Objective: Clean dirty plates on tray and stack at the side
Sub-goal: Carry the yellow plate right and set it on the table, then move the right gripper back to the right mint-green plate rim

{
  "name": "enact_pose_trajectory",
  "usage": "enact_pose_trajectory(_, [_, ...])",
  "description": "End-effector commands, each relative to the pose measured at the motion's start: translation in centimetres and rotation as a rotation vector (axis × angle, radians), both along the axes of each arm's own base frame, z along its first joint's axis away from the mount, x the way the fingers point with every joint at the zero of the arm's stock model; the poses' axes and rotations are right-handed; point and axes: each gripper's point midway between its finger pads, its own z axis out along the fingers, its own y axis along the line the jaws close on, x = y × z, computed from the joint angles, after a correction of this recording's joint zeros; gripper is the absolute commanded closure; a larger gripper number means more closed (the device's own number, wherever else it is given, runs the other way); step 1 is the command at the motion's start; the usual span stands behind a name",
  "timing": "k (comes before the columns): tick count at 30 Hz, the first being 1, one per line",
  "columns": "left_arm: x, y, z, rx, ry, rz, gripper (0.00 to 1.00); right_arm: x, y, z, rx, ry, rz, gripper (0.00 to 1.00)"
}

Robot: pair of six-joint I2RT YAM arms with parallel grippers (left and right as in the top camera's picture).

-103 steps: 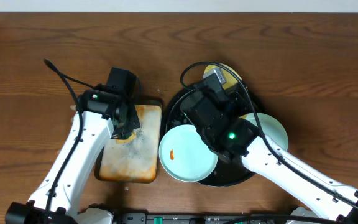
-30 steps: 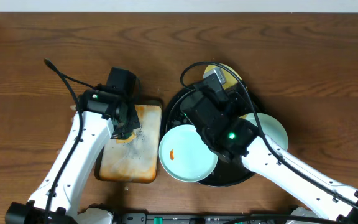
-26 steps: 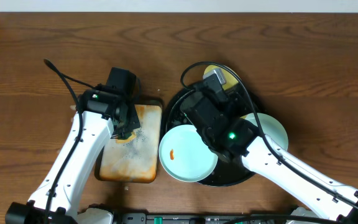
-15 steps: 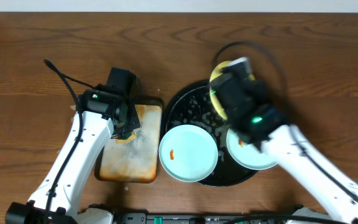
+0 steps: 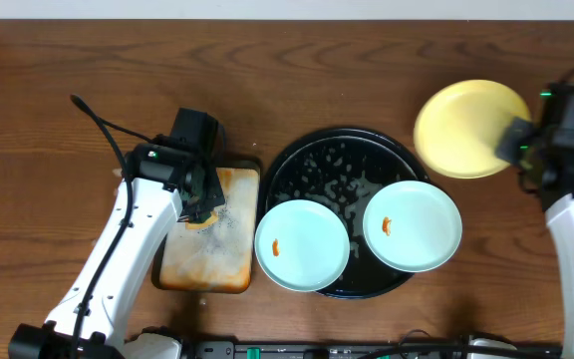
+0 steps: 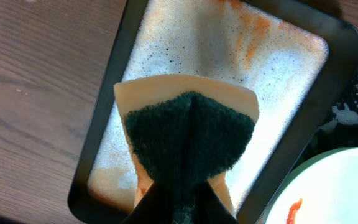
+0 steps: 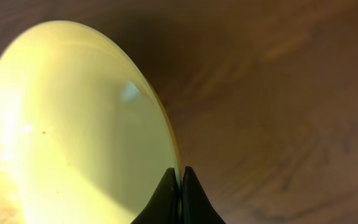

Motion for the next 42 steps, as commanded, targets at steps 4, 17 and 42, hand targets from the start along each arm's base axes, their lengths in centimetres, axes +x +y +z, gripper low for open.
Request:
enact_pose_trajectory(4, [-0.3, 0.3, -0.2, 0.007, 0.007, 0.007, 0.87, -0.8, -5.0, -4.7, 0.128, 0.091, -0.209, 0.99])
enact_pose_trajectory(17, [-0.2, 0.3, -0.2, 0.006, 0.005, 0.007, 0.87, -1.7, -9.0, -13.3, 0.200, 0.282, -0.338, 0.93])
enact_pose_trajectory(42, [-0.6, 0.3, -1.0, 0.025, 0.033, -0.097, 0.87, -2.8, 13.2, 1.0, 0.413, 0.015, 0.552, 0.43])
